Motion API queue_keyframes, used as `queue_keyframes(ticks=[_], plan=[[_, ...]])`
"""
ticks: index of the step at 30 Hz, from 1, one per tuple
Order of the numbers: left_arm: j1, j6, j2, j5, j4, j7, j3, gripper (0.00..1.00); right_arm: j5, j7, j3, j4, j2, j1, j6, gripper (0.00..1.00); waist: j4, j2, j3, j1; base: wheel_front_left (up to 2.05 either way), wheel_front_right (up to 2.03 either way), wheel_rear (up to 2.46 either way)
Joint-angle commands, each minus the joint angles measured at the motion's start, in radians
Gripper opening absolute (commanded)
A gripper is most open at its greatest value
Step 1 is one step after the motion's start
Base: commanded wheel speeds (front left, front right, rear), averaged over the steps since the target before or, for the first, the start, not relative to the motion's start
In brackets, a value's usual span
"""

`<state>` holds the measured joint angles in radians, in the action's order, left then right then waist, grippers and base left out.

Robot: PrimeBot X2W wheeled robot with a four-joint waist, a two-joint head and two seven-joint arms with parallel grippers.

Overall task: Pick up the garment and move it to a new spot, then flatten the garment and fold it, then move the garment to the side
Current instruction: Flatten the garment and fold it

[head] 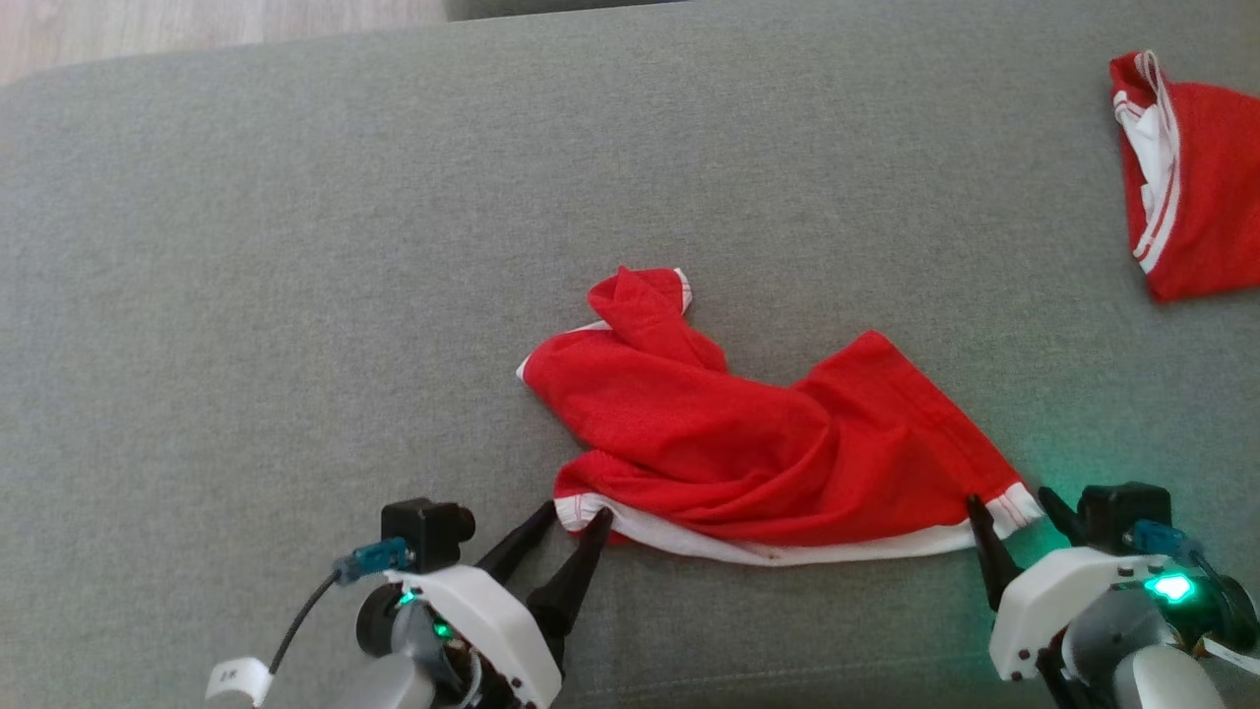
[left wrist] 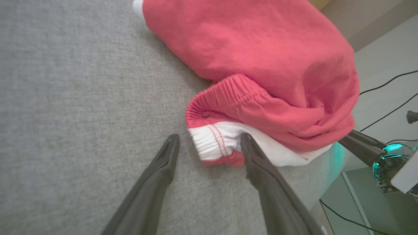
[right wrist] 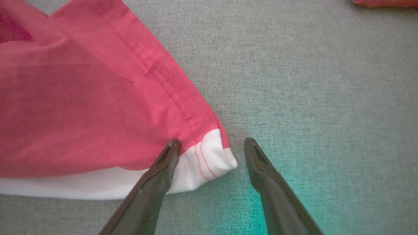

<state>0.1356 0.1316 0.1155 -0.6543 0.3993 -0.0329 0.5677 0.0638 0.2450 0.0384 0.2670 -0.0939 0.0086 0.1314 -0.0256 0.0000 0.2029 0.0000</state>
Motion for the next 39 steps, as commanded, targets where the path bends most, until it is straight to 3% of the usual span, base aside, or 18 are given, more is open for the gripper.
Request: queue_keyframes(ticks=[1,4,6,7,8,9,13,16,21,25,32,35,39], plan=[[0.034,-0.001,0.011,-0.007,0.0,-0.003,-0.018,1.0,0.007,0.0,-0.028,-0.004,-0.003,-0.02,-0.001,1.0,-0.005,0.0,0.002,0.0,0.0,0.0,0.0],[0.04,-0.001,0.014,-0.012,0.011,-0.011,-0.01,1.0,0.009,-0.002,-0.03,0.002,-0.003,-0.025,-0.001,1.0,-0.011,0.0,0.003,0.0,0.0,0.0,0.0],[0.044,-0.001,0.017,-0.015,0.018,-0.015,-0.003,0.88,0.013,-0.005,-0.032,0.005,-0.003,-0.028,-0.001,1.0,-0.013,0.0,0.004,0.0,0.0,0.0,0.0],[0.047,-0.001,0.017,-0.017,0.021,-0.018,0.0,0.61,0.025,-0.007,-0.038,0.008,-0.002,-0.03,-0.001,0.48,-0.014,0.0,0.003,0.0,0.0,0.0,0.0],[0.049,-0.001,0.018,-0.02,0.022,-0.017,0.006,0.24,0.043,-0.011,-0.039,0.012,0.0,-0.032,-0.001,0.0,-0.014,0.0,0.002,0.0,0.0,0.0,0.0],[0.051,-0.001,0.02,-0.023,0.021,-0.014,0.015,0.0,0.059,-0.013,-0.039,0.015,0.002,-0.034,-0.001,0.0,-0.014,0.0,-0.001,0.0,0.0,0.0,0.0],[0.044,-0.001,0.036,-0.047,-0.003,0.001,0.041,0.0,0.116,-0.03,-0.024,0.005,0.009,-0.041,-0.001,0.0,-0.014,0.0,-0.015,0.0,0.0,0.0,0.0],[0.018,-0.001,0.071,-0.093,-0.098,0.023,0.057,0.0,0.214,-0.031,0.004,-0.047,0.021,-0.039,-0.001,0.0,-0.013,0.0,-0.033,0.0,0.0,0.0,0.0],[-0.045,-0.001,0.178,-0.221,-0.456,0.111,0.06,0.0,0.455,0.046,0.032,-0.279,0.03,-0.006,-0.001,0.0,0.0,0.0,-0.067,0.0,0.0,0.0,0.0],[-0.069,-0.014,0.258,-0.297,-0.783,0.169,0.006,0.0,0.6,0.129,0.099,-0.511,0.028,0.035,-0.001,0.0,0.01,0.0,-0.086,0.0,0.0,0.0,0.0],[-0.002,-0.074,0.323,-0.405,-1.158,0.282,-0.077,0.0,0.773,0.26,0.21,-0.806,0.04,0.047,-0.001,0.0,0.013,0.0,-0.09,0.0,0.0,0.0,0.0],[0.064,-0.1,0.338,-0.467,-1.225,0.354,-0.091,0.0,0.858,0.305,0.227,-0.881,0.043,0.017,-0.001,0.0,0.008,0.0,-0.077,0.0,0.0,0.0,0.0],[0.179,-0.172,0.334,-0.541,-1.238,0.441,-0.123,0.0,0.939,0.332,0.225,-0.907,0.043,-0.039,-0.001,0.0,-0.001,0.0,-0.041,0.0,0.0,0.0,0.0]])
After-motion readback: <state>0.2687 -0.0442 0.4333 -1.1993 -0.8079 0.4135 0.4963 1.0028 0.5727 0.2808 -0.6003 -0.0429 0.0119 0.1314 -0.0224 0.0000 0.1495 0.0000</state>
